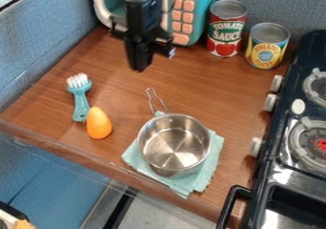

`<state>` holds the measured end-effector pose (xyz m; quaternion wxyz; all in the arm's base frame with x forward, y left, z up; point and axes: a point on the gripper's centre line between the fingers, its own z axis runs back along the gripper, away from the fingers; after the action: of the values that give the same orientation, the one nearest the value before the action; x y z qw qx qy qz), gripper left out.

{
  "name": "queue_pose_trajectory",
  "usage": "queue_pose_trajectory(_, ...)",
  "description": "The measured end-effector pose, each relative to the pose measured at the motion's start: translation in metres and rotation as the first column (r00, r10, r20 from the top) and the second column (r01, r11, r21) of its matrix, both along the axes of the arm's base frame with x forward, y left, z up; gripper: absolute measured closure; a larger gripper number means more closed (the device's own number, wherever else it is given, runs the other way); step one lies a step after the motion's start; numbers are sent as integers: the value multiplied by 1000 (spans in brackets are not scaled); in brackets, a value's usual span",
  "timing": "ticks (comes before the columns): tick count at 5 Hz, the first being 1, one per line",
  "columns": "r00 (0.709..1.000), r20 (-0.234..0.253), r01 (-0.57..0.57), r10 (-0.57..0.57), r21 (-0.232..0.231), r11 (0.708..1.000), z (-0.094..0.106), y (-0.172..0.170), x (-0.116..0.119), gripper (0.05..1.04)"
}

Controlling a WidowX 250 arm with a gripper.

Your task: Move the brush over to the top right side of the silver pot

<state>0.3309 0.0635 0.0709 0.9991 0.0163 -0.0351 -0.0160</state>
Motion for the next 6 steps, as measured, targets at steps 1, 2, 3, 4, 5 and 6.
queue_pose_trajectory(1,992,-8,-123,123,-10,992,-9,43,-17,608)
queue_pose_trajectory(2,990,-7,-142,142,-9,990,-9,61,-25,296)
queue_pose_trajectory(3,982,-12,-188,188,17,982,-11,83,-32,83)
queue_pose_trajectory(4,980,-36,-196,197,28,980,-22,89,-29,81)
queue_pose_trajectory(5,976,-58,-204,208,63,977,-33,99,-21,83)
queue_pose_trajectory(6,970,-108,-209,218,88,974,-54,106,-19,83)
